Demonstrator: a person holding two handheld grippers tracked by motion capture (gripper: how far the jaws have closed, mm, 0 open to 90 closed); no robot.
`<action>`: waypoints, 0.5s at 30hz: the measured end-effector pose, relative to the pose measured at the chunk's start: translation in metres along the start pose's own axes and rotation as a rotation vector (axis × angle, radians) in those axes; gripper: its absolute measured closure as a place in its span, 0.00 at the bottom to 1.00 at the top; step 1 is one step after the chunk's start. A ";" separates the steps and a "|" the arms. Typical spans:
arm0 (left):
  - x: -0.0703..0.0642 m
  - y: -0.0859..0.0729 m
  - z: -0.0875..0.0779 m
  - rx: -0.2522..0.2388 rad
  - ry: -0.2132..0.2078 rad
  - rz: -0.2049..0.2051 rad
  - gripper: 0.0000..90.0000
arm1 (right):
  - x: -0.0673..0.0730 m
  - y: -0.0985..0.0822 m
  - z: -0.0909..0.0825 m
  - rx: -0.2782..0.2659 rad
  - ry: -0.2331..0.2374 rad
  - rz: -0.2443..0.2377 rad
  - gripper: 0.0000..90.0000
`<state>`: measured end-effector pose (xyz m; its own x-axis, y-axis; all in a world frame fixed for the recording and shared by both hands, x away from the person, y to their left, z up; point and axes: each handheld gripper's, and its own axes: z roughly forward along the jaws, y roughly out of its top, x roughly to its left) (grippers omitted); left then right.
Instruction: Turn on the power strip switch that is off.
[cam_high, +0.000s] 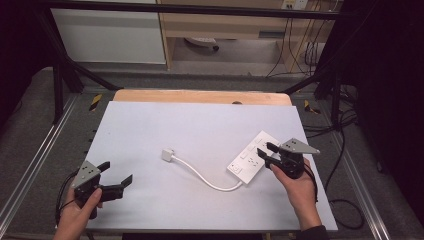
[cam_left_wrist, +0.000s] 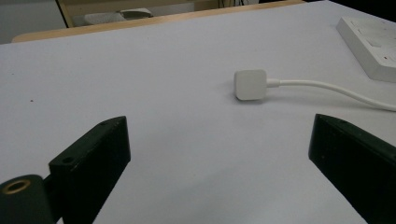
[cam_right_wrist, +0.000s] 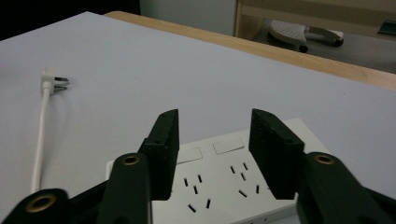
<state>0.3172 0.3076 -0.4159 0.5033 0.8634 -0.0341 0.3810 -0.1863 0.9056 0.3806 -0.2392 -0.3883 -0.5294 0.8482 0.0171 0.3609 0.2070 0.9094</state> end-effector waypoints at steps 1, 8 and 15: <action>0.000 0.000 0.000 -0.001 0.002 -0.002 0.06 | 0.000 0.000 0.000 0.000 0.000 0.000 0.64; 0.000 0.001 0.000 -0.010 0.010 -0.001 0.07 | -0.002 0.000 0.002 0.005 -0.003 -0.009 0.91; 0.001 0.000 0.000 -0.009 0.012 0.000 0.07 | -0.001 0.001 0.005 0.013 0.009 -0.011 1.00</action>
<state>0.3177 0.3082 -0.4156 0.4943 0.8688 -0.0294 0.3737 -0.1818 0.9095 0.3848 -0.2374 -0.3893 -0.5399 0.8417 0.0110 0.3648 0.2222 0.9042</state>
